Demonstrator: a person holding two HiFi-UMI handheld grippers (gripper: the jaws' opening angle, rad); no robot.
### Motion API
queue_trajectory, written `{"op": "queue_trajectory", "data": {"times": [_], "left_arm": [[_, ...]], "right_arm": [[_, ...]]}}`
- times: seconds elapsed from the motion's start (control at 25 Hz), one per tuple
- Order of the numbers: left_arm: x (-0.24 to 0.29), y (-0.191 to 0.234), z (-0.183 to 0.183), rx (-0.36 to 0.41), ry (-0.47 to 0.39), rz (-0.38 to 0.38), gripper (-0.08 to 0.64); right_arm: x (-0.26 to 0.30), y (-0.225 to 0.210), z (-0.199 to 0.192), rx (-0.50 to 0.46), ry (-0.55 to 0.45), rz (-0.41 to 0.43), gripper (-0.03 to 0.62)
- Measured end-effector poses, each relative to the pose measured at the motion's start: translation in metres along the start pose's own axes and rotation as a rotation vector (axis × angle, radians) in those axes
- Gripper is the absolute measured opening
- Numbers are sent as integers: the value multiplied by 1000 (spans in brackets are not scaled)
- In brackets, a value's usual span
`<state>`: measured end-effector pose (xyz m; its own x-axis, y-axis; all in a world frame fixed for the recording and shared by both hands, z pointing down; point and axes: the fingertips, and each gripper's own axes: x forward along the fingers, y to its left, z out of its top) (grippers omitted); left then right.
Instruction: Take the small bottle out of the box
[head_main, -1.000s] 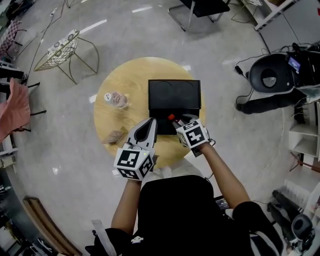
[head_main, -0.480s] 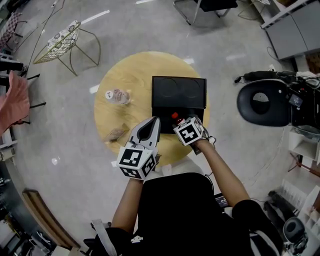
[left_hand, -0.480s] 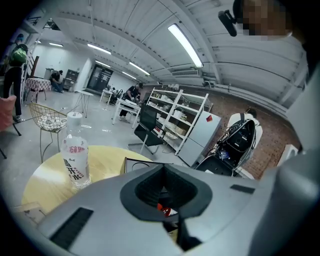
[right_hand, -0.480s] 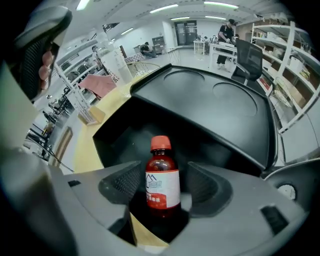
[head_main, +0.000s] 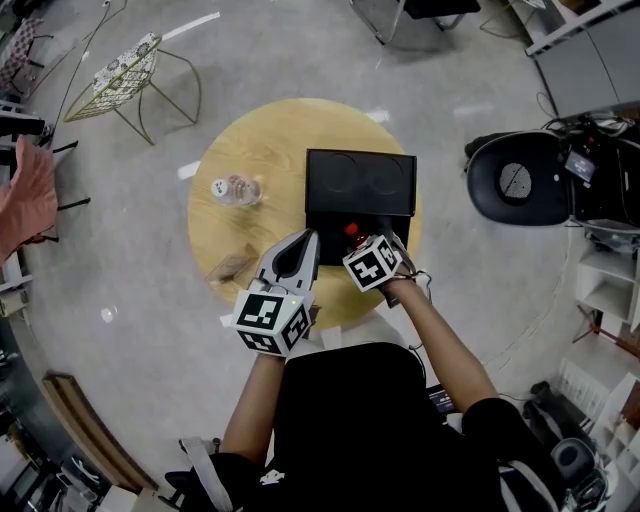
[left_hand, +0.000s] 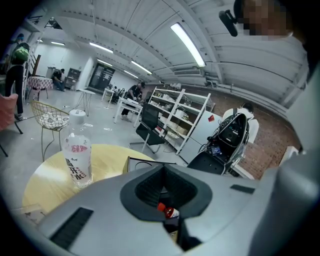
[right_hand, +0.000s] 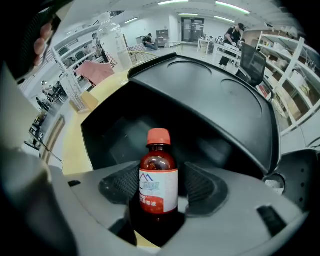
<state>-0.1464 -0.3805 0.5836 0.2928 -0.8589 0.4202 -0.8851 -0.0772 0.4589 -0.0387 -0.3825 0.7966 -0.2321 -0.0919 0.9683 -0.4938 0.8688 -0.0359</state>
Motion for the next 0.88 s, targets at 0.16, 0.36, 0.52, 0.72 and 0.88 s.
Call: {"op": "queue_trajectory", "data": {"times": [0.16, 0.36, 0.52, 0.72, 0.88], "left_arm": [[-3, 20, -14, 2, -5, -5, 9], [0, -8, -7, 10, -8, -19, 9], [-3, -14, -21, 17, -16, -27, 9], [2, -2, 15, 9, -5, -22, 9], [12, 2, 40, 6, -2, -16, 9]], "right_arm": [[17, 10, 2, -12, -2, -10, 259], [2, 3, -13, -30, 2, -7, 218], [8, 7, -26, -30, -3, -14, 218], [-6, -8, 6, -32, 15, -8, 216], [-18, -22, 27, -53, 15, 18, 216]]}}
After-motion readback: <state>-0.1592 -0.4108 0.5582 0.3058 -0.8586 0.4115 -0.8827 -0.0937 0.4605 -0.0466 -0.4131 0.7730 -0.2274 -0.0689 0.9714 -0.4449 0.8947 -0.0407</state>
